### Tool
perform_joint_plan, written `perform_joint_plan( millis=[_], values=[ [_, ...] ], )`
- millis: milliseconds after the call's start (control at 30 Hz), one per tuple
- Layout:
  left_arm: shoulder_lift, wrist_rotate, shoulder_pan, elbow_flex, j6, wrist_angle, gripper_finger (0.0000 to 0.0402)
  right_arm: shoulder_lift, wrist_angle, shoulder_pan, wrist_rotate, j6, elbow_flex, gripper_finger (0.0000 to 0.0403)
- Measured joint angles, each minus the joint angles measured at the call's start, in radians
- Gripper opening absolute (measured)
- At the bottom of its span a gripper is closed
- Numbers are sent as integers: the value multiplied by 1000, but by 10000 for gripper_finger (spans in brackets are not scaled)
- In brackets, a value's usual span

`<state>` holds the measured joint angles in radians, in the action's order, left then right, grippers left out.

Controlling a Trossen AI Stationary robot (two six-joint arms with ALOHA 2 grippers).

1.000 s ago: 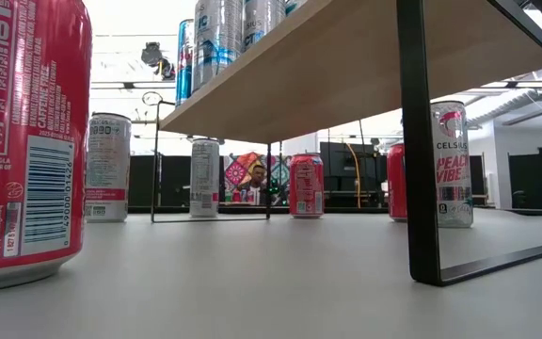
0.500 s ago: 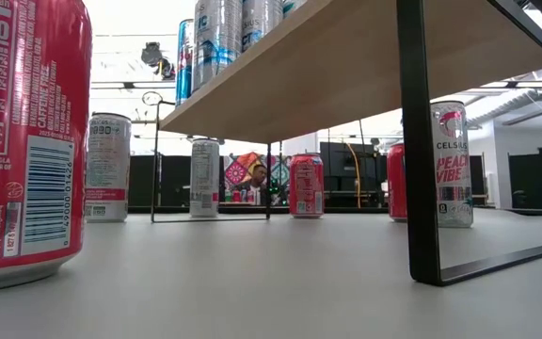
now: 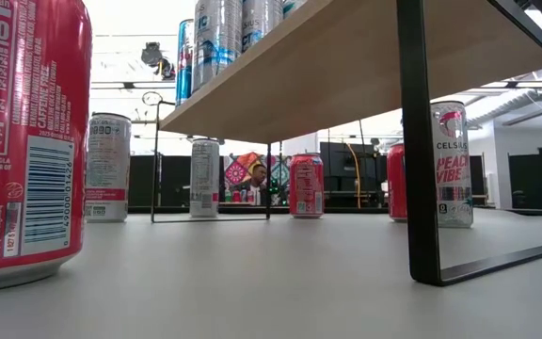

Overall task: Place canned beverage on shelf
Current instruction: Put the top right orange soda can on the shelf

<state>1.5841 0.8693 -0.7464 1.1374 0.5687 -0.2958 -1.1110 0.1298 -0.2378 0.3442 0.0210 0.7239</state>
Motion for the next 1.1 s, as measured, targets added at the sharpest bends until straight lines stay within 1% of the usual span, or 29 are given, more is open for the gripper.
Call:
perform_joint_plan(
  millis=[133,233,333,400,500,567,633,733,800,1000,1100],
  values=[
    [0,0,0,0,-7,-5,368,90,-127,99,-136,97,0,0],
    [0,0,0,0,-5,-6,368,144,-217,209,-250,171,0,0],
    [0,-1,0,0,7,-5,368,177,-287,342,-365,254,0,0],
    [0,-11,0,0,27,-5,368,187,-308,429,-434,303,0,0],
    [1,-48,-2,0,59,-4,368,187,-343,542,-506,365,12,0],
    [1,-74,-4,0,81,-4,368,171,-399,603,-547,403,45,0],
    [1,-77,-11,0,98,-5,368,148,-477,652,-591,434,96,0],
    [1,-74,-22,0,104,-5,368,103,-587,703,-634,468,187,0],
    [1,-60,-29,0,96,-5,368,70,-660,720,-637,486,251,0],
    [1,-35,-42,0,40,-10,368,-21,-926,738,-641,573,442,0],
    [1,-35,-43,0,20,-18,368,-54,-1055,738,-680,620,513,0]
  ],
)
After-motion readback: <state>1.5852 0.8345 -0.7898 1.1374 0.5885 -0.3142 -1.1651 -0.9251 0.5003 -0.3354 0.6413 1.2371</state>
